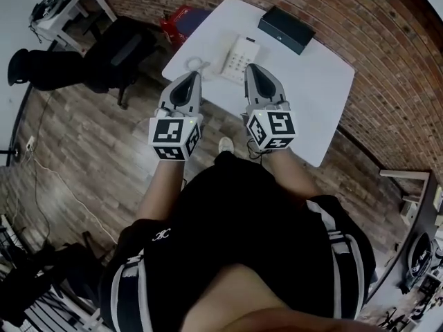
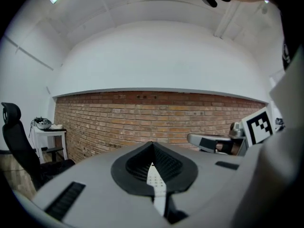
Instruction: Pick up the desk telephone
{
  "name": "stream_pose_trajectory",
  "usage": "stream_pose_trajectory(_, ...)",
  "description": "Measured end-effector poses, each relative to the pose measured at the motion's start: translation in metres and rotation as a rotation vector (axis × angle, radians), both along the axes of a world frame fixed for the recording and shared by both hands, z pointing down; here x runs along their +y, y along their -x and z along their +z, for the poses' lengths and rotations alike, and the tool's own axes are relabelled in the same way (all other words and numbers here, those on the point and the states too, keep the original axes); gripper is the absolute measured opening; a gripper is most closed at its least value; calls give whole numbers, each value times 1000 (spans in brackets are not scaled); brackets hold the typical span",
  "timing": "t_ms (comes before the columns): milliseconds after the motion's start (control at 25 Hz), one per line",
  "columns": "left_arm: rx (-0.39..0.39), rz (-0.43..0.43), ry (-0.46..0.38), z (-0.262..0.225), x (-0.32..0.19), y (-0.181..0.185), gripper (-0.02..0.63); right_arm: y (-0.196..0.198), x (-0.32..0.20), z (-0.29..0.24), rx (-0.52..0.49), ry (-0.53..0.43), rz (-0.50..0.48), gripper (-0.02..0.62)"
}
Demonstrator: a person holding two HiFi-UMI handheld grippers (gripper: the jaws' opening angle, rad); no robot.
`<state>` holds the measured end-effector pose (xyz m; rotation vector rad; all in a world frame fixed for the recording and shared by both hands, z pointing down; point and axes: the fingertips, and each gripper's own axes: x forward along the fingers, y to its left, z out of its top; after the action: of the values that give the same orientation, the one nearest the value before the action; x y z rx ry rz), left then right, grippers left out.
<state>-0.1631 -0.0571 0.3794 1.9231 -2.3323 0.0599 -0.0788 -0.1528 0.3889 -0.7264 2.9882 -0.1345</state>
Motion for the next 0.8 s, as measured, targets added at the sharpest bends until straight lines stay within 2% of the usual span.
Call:
stream_pose_trajectory(240,2,24,49,8,-67,31,2,31,-60,8,3,33,8,0)
stream_pose_trajectory(480,-34,60,99,17,-117,44,0,47,-106,20,7,79,32,-2)
stream_pose_trajectory(800,14,141,120,34,-159,50,2,49,-135,26,14,113,87,-2)
